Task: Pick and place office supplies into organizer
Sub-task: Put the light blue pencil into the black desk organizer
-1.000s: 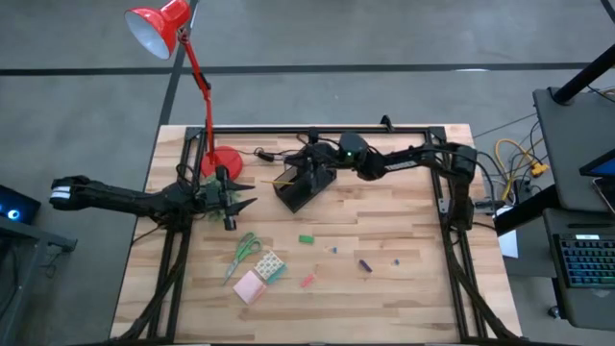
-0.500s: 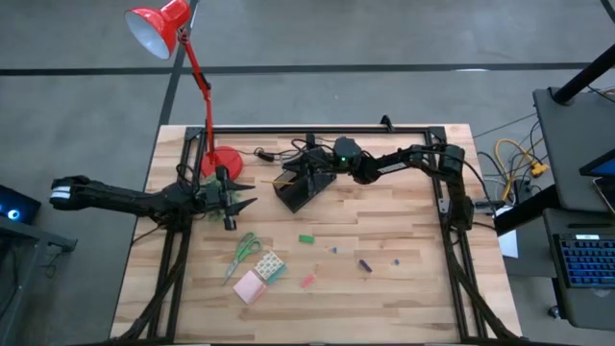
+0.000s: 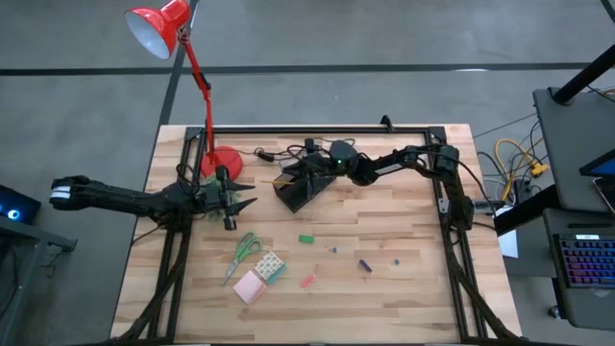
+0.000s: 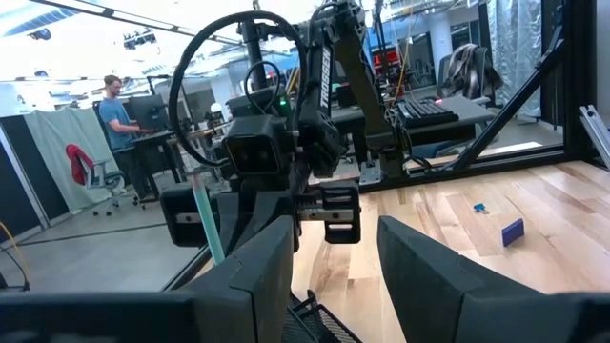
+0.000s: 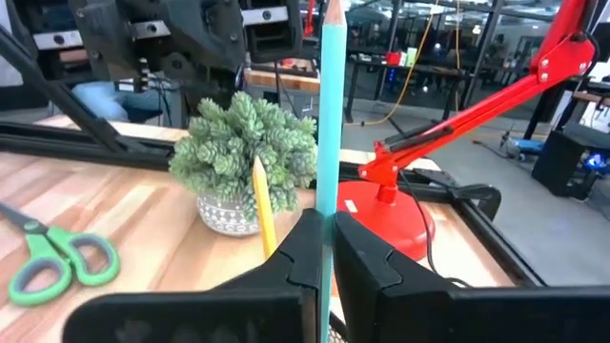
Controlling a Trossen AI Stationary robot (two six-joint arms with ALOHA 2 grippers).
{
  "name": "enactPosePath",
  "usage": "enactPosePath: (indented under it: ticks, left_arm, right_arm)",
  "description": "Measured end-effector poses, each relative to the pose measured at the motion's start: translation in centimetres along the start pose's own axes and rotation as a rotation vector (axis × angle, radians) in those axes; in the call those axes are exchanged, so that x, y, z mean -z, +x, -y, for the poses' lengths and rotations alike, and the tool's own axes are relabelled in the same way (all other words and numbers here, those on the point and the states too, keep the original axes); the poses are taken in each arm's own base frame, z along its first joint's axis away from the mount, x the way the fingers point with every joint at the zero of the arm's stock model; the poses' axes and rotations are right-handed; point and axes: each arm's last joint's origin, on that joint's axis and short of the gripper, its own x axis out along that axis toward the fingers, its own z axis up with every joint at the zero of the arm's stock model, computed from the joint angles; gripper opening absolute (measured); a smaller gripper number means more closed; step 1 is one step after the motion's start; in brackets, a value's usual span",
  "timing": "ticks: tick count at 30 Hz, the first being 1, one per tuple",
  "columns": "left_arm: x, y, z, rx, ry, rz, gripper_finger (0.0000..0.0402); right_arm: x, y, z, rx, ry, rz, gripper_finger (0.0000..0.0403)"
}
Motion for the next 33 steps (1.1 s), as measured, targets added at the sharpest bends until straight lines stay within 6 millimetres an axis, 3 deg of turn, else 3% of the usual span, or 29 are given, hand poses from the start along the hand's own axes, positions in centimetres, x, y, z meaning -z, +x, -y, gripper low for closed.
enactPosePath:
  ticks: [33]
  left_arm:
    - [0.0,0.0,0.0,0.0,0.0,0.0,0.0142]
  right_arm:
    - [1.7,-0.3,0.1,-0.023,-0.062,-0.178,0.001]
